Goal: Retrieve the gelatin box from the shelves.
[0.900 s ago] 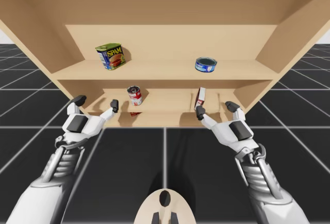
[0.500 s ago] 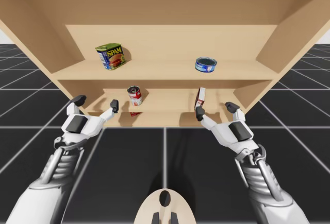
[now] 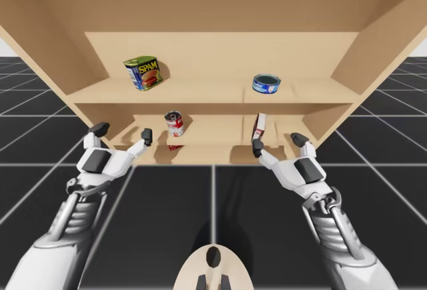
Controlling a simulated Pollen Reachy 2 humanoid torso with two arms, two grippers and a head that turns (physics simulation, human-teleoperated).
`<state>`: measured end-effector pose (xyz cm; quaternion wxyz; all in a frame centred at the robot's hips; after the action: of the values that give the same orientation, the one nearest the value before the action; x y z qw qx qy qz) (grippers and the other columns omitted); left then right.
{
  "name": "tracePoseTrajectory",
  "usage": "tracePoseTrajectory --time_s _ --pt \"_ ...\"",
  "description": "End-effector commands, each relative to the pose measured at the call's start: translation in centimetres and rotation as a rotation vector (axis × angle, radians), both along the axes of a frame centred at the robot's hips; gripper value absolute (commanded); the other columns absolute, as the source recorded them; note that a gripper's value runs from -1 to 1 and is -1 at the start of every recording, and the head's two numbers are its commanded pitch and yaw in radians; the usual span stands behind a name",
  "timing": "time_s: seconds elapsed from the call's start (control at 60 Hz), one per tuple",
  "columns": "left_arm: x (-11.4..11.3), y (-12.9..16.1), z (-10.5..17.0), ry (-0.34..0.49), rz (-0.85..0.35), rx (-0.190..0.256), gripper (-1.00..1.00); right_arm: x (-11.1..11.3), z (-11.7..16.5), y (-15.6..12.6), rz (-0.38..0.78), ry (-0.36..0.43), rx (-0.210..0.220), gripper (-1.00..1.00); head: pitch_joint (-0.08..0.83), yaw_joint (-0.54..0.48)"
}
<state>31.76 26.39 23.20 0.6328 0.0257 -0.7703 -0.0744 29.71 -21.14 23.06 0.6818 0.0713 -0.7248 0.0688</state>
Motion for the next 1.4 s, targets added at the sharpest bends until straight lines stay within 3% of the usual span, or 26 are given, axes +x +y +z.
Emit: tracePoseTrajectory --time_s 0.017,0.25,0.333,0.383,0.483,0.533,0.65,0.75,1.017,1.4 --pt "-0.2 -0.1 0.2 -0.006 -0.003 -0.001 -1.00 0.0 -0.1 0.2 0.003 0.004 0.003 -1.00 0.558 0.24" --pt "-1.4 -0.6 1.0 -0.034 -0.019 -0.014 -1.00 0.0 -0.4 0.4 0.005 0.012 -0.001 -1.00 0.598 0.26" --pt "-2.7 -1.2 1.8 -0.043 -0.061 -0.042 -1.00 0.0 -0.4 0.4 0.003 0.013 0.001 -1.00 0.598 0.26" --pt "-3.7 -1.7 2.4 0.007 -0.105 -0.092 -1.00 0.0 -0.4 0.3 0.001 0.012 0.002 -1.00 0.593 0.26" --pt "-5.9 -2.5 2.9 0.084 -0.185 -0.126 -1.00 0.0 -0.4 0.3 -0.001 0.011 0.004 -1.00 0.589 0.26" --pt "-6.8 -3.0 2.8 0.091 -0.238 -0.174 -1.00 0.0 -0.4 0.2 -0.002 0.013 0.005 -1.00 0.587 0.26" --pt "-8.4 -2.9 1.5 0.148 -0.338 -0.177 -1.00 0.1 -0.4 0.2 -0.002 0.012 0.007 -1.00 0.585 0.26" --pt "-8.8 -2.4 -0.8 0.156 -0.349 -0.178 -1.00 0.1 -0.3 0.1 -0.002 0.010 0.007 -1.00 0.585 0.26" --pt "-6.4 -1.6 -6.7 0.224 -0.316 -0.204 -1.00 0.2 -0.3 0.0 -0.005 0.006 0.006 -1.00 0.583 0.27" --pt "0.1 -2.7 -8.7 0.307 -0.293 -0.159 -1.00 0.2 -0.2 0.0 -0.004 0.000 0.007 -1.00 0.578 0.25"
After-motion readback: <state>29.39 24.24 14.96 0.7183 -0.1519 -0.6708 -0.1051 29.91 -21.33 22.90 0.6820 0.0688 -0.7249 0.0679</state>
